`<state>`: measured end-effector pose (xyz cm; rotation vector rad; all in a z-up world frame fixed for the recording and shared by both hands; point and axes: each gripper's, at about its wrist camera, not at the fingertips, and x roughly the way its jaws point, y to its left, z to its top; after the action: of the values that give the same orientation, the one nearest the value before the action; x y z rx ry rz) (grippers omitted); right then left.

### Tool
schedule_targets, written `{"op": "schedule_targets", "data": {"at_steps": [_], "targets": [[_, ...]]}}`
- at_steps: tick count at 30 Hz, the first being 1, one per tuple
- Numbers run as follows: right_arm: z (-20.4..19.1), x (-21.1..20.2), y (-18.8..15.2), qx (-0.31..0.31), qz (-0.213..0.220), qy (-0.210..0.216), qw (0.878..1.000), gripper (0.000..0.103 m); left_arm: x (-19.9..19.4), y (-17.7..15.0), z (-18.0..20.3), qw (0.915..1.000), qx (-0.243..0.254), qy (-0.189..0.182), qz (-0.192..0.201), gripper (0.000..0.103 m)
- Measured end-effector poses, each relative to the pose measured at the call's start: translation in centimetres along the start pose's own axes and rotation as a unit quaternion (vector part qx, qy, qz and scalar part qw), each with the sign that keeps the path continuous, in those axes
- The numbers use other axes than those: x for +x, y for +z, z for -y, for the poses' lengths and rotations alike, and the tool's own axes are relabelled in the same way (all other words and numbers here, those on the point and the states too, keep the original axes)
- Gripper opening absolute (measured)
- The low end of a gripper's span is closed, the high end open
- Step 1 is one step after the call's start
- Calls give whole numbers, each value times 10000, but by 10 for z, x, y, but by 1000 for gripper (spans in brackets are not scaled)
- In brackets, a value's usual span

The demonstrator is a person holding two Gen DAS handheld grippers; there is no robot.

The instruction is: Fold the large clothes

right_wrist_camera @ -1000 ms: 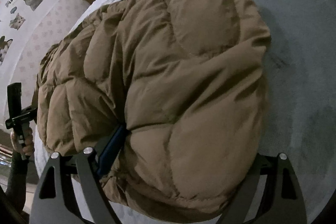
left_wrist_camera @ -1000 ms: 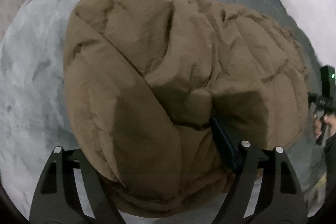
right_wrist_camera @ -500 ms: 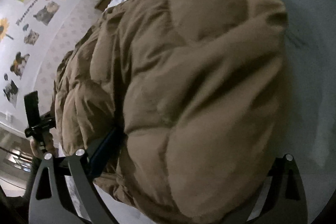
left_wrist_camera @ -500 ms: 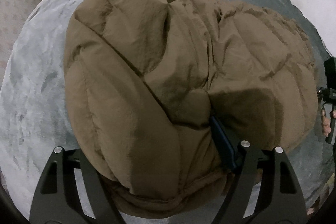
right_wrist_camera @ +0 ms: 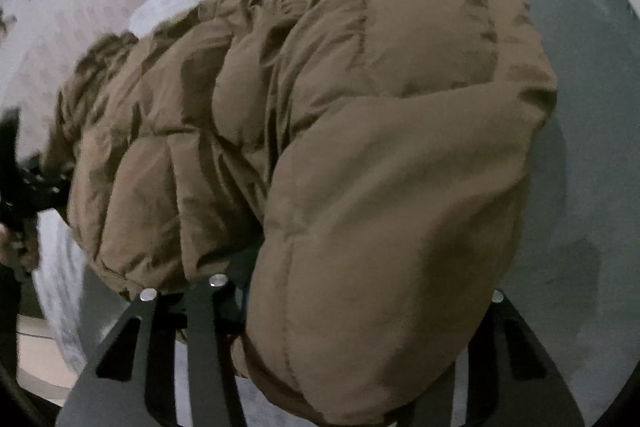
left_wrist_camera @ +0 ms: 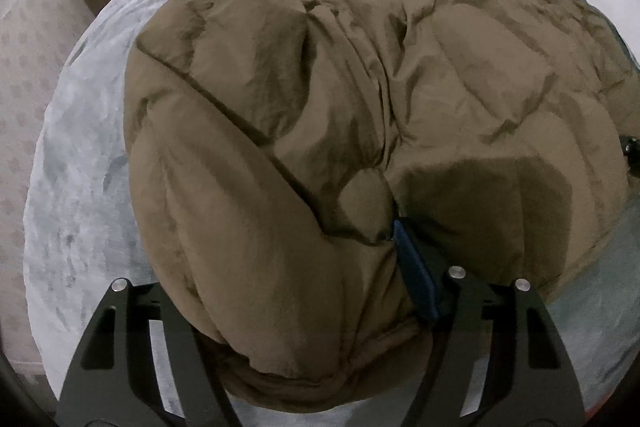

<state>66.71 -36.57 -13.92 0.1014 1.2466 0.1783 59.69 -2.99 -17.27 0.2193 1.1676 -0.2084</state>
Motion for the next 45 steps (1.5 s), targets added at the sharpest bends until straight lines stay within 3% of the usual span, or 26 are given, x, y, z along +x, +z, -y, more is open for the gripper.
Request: {"op": "schedule_targets", "data": {"at_steps": [6, 12, 17, 25, 32, 37, 43, 45], "targets": [[-44, 5, 15, -435, -319, -833, 9951, 47, -3, 17, 20, 9996, 128, 131, -224, 70], [-67, 4, 33, -355, -625, -1077, 9916, 46, 3, 37, 14, 9980, 26, 95, -628, 66], [-61, 4, 49, -46, -1067, -984, 9894, 46, 8, 59, 14, 9935, -202, 28, -1122, 63], [-58, 8, 81, 89, -1750, -893, 9805, 45, 17, 90, 24, 9849, -171, 91, -1720, 63], [-59, 7, 105, 43, -1947, -949, 9763, 45, 24, 114, 20, 9788, -320, -110, -2020, 61], [-26, 6, 120, 141, -2028, -844, 9755, 45, 26, 121, 22, 9784, -267, -126, -2046, 61], [-6, 16, 112, 166, -2019, -788, 9761, 45, 30, 125, 11, 9753, -384, -354, -2147, 57], [-6, 20, 108, 164, -1979, -773, 9770, 44, 32, 125, 7, 9746, -409, -399, -2166, 50]]}}
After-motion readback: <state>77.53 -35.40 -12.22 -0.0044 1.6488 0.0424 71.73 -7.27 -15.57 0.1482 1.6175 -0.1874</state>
